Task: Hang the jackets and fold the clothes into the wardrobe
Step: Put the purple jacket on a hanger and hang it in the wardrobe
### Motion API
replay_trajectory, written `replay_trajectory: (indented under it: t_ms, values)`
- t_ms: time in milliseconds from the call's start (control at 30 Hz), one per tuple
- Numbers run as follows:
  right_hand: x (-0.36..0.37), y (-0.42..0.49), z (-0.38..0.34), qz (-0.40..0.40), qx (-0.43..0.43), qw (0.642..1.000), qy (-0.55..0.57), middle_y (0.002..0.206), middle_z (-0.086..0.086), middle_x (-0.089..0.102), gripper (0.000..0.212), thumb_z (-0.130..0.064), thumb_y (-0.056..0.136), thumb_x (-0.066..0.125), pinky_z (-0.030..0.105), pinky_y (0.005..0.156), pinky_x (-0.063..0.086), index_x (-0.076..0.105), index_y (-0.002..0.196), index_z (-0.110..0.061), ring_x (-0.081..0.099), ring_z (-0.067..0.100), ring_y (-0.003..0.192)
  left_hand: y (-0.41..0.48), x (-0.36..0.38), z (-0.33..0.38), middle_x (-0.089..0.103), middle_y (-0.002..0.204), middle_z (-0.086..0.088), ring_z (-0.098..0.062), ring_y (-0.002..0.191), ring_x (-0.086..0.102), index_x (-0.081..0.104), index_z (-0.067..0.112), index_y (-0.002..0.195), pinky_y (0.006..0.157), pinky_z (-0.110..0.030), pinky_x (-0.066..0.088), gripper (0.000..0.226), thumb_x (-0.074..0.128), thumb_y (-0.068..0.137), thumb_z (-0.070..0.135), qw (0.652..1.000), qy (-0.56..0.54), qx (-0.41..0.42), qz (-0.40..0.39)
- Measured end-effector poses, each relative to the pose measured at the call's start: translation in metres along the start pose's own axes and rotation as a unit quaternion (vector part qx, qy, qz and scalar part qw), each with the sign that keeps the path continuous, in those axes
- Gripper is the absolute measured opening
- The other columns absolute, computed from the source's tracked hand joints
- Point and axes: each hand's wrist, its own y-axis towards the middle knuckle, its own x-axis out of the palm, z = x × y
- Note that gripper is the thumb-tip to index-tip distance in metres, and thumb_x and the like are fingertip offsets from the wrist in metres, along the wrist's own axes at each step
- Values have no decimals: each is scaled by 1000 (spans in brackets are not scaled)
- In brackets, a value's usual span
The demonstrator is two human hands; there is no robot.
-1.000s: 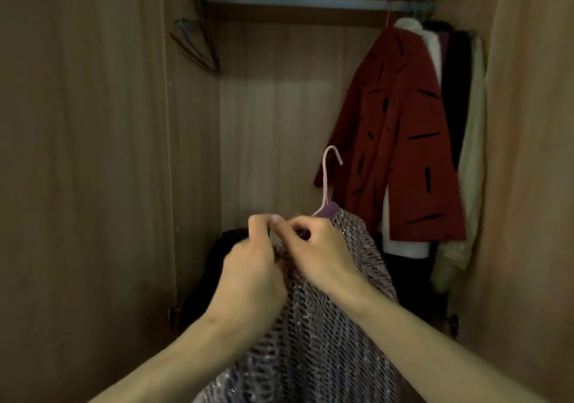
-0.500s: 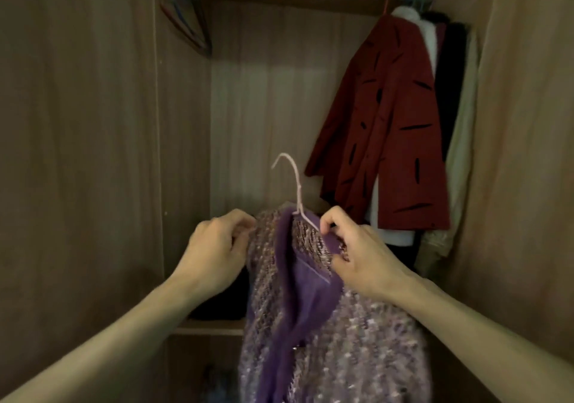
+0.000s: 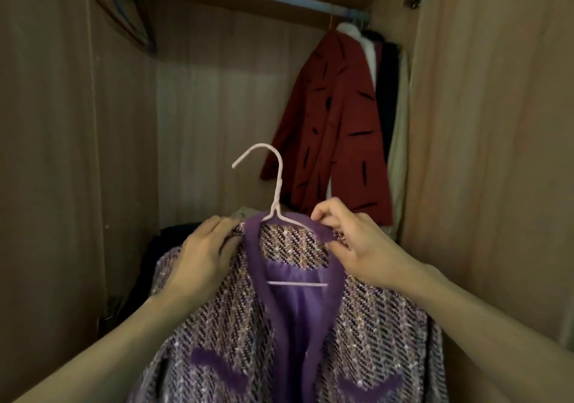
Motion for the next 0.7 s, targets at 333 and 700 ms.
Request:
replay_trajectory:
  t_ms: [333, 700]
  values:
    - [-4, -17, 21, 138, 32, 978, -156, 91, -6, 63, 19, -37, 94, 58, 37, 76, 49, 65, 101, -21, 60, 12, 84, 24, -9, 3, 63, 94, -8, -29, 84, 59, 64, 5, 110, 73, -45, 53, 24, 53, 94, 19, 990, 38, 57, 123]
    - [14, 52, 66, 261, -34, 959, -105, 104, -5, 56, 20, -12, 92, 61, 31, 79, 46, 57, 111, -17, 58, 13, 91, 93, -15, -28, 54, 102, -5, -24, 91, 55, 61, 5, 106, 82, -30, 43, 18, 59, 92, 16, 976, 78, 109, 173]
